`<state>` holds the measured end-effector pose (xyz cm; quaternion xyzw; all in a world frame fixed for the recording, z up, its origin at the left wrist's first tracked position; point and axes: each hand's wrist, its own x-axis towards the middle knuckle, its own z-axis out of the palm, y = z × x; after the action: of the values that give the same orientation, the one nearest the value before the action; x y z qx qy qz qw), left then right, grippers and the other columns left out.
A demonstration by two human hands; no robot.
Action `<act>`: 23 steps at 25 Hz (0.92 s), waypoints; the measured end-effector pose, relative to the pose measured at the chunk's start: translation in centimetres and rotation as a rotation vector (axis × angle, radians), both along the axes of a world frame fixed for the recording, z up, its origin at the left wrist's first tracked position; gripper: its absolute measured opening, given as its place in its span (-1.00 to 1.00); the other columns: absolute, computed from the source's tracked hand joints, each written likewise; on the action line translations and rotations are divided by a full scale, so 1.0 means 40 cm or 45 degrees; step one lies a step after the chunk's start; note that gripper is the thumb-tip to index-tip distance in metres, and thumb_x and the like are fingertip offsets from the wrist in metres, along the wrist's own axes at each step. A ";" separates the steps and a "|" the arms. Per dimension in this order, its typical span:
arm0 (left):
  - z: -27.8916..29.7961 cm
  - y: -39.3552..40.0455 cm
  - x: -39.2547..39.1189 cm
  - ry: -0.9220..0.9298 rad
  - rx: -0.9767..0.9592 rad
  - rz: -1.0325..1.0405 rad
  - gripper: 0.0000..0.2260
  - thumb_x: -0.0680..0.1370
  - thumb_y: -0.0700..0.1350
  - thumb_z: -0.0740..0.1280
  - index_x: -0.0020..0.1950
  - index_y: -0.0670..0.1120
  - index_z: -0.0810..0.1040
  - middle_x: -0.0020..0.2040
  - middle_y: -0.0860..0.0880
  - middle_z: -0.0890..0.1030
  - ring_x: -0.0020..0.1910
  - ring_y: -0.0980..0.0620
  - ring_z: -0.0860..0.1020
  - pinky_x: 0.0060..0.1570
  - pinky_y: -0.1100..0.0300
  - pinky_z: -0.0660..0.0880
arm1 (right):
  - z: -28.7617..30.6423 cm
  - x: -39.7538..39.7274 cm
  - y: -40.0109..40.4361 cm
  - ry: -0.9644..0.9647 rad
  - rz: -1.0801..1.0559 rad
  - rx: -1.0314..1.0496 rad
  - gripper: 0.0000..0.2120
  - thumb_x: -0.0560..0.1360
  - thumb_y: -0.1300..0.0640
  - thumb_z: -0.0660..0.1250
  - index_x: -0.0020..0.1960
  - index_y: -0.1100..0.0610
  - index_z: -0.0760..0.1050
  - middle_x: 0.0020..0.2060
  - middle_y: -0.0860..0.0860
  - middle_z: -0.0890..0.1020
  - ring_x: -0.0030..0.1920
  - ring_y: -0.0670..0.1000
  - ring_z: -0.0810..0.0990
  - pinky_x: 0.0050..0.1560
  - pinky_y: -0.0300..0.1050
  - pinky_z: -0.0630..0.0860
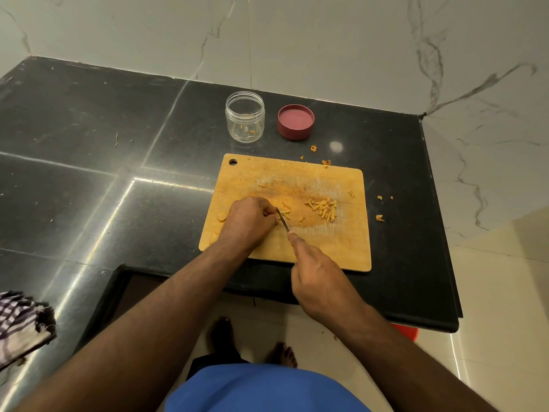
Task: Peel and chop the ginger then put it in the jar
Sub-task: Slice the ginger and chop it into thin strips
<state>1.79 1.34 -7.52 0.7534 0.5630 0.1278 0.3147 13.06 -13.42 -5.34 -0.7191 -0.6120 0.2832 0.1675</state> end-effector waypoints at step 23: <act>-0.009 0.002 -0.002 -0.004 -0.004 0.013 -0.83 0.55 -0.11 0.41 0.12 -0.06 0.71 0.08 0.05 0.69 -0.04 0.14 0.56 -0.07 0.27 0.44 | -0.005 0.005 0.009 0.020 0.001 0.058 -0.50 0.66 0.12 0.05 0.58 -0.01 0.08 0.26 0.04 0.49 0.11 0.00 0.50 0.11 0.00 0.51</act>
<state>1.69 1.42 -7.86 0.7499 0.5665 0.1296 0.3162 13.26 -13.08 -5.54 -0.7126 -0.6174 0.2747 0.1885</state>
